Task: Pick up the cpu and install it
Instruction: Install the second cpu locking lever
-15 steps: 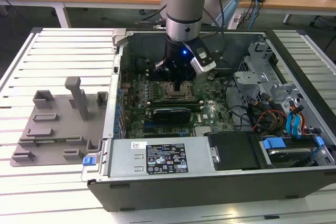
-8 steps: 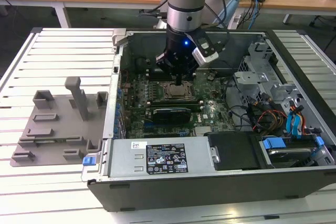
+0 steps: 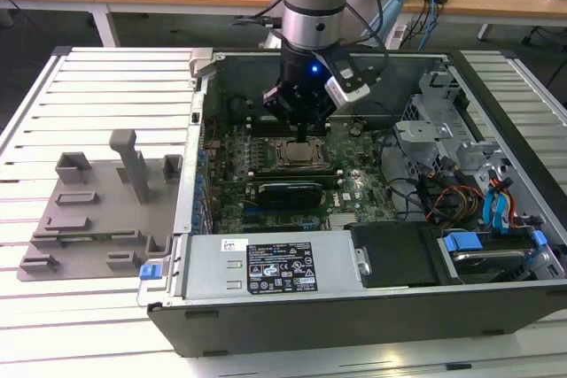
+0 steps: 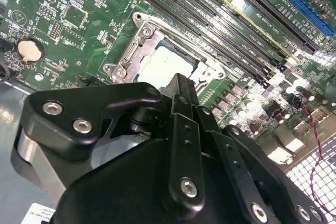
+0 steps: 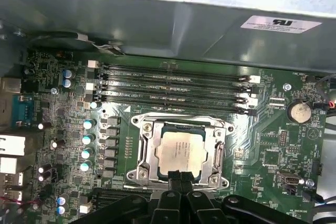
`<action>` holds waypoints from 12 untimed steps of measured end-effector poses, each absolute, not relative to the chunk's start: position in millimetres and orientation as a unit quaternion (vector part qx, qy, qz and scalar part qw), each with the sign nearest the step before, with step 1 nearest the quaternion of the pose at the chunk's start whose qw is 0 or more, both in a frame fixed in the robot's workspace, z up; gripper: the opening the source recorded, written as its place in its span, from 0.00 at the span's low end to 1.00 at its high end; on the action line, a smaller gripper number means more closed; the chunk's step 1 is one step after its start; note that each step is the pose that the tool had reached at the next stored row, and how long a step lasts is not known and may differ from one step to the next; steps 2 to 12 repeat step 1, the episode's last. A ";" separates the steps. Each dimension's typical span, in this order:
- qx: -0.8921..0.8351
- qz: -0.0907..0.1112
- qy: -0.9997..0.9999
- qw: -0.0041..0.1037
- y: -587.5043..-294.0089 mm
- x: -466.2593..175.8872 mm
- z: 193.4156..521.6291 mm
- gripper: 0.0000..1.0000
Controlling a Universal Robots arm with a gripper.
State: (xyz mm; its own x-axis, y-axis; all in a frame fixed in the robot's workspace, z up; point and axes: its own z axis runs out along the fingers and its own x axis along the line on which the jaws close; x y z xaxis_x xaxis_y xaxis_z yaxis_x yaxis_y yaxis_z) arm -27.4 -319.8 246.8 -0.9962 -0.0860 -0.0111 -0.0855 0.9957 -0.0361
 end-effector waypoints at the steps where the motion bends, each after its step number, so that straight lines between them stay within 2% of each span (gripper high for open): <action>1: -0.043 -0.018 0.999 0.006 -319.8 -27.4 246.8 0.11; 12: -0.043 -0.018 0.999 0.006 -319.8 -27.4 246.8 0.11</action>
